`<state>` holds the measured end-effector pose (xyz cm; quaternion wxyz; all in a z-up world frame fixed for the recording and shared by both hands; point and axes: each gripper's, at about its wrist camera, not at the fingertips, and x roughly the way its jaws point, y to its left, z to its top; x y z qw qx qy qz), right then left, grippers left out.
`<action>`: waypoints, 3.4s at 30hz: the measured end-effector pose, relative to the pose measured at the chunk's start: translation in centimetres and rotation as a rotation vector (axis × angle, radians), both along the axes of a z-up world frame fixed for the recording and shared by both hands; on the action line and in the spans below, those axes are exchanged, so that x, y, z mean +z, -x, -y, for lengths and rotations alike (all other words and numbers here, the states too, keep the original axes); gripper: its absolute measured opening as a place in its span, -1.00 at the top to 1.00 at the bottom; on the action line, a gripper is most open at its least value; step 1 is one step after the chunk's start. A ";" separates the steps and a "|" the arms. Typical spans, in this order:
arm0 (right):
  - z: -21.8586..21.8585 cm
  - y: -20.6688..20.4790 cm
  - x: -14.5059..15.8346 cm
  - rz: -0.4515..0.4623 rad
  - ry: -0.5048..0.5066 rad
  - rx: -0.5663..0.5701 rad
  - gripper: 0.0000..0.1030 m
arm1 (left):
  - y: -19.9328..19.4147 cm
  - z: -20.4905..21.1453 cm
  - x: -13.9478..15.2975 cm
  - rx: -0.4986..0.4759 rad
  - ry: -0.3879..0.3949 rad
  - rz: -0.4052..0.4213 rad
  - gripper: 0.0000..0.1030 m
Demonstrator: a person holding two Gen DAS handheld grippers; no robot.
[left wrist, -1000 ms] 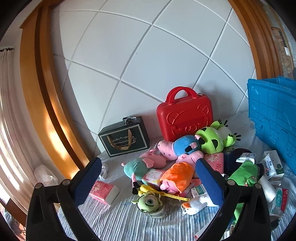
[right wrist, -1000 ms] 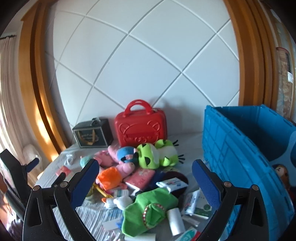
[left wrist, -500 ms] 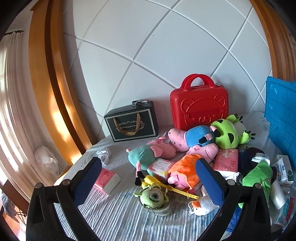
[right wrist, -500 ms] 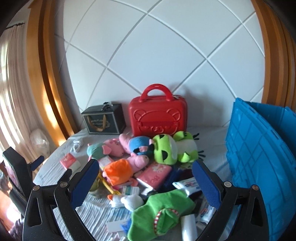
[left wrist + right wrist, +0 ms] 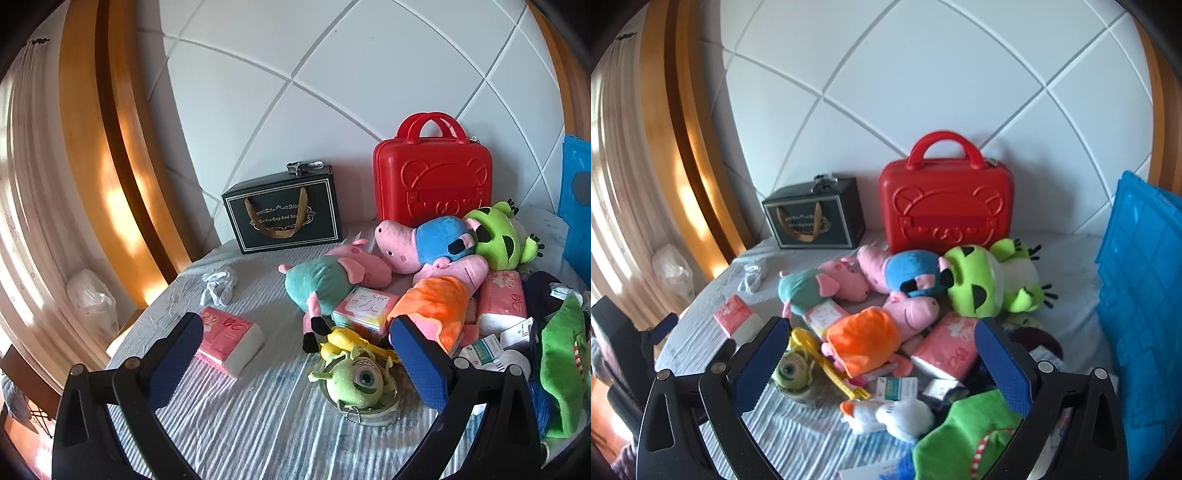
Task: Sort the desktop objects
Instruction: 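Grasp the pink pig plush with the right tool while the left grasps the green plush, then carry the pig plush and green one-eyed plush into the blue crate and release both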
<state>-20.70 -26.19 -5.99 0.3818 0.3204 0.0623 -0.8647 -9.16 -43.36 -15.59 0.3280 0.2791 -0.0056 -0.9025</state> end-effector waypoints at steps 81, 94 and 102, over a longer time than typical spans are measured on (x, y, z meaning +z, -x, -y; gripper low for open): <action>6.7 2.5 -4.0 0.029 0.008 0.111 -0.29 | -0.4 -1.3 0.9 -0.261 -0.081 0.006 0.00; -6.2 -1.6 6.2 -0.109 0.134 0.094 -0.29 | -1.1 -10.6 10.8 -0.225 0.076 -0.077 0.00; -16.8 -4.3 10.3 -0.199 0.200 -0.031 -0.29 | 1.8 -18.4 14.0 -0.391 0.097 -0.128 0.00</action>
